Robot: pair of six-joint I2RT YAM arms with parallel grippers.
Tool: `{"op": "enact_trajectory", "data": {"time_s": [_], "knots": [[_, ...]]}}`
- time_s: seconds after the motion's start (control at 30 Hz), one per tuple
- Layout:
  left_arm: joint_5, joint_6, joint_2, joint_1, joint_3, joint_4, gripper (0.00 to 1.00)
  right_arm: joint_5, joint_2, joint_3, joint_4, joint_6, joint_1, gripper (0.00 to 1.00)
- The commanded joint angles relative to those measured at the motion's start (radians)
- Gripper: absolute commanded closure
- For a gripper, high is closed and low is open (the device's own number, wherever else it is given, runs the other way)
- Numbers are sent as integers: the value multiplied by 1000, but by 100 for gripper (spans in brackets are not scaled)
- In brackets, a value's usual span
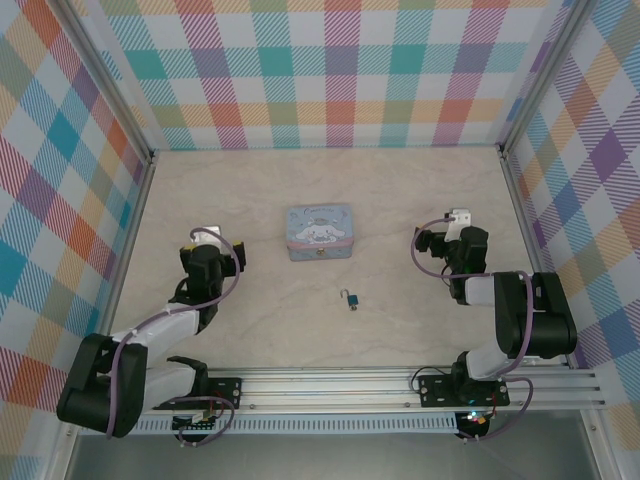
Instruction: Unlock the padlock with the key
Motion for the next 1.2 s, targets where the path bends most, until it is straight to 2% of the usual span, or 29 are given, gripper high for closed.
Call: {"op": "enact_trajectory", "data": {"time_s": [0.0,0.2,0.37,0.43,0.5,0.53,1.17], "knots": [[76,45,59,19,-38,276,0,-17,5,2,1,10,1,0],[108,85,190,23,-82,459,0,-18,5,2,1,10,1,0],[132,77,427,56,-27,618,0,-18,5,2,1,10,0,0],[187,31,375,95,55,368,0,-18,6,2,1,12,1,0],[255,-11,393,153,115,268,0,-18,6,3,0,12,0,0],[292,-21,397,174,106,297,0,-18,6,2,0,12,1,0],[290,-18,395,172,108,290,0,-24,5,8,-10,4,2,0]]}}
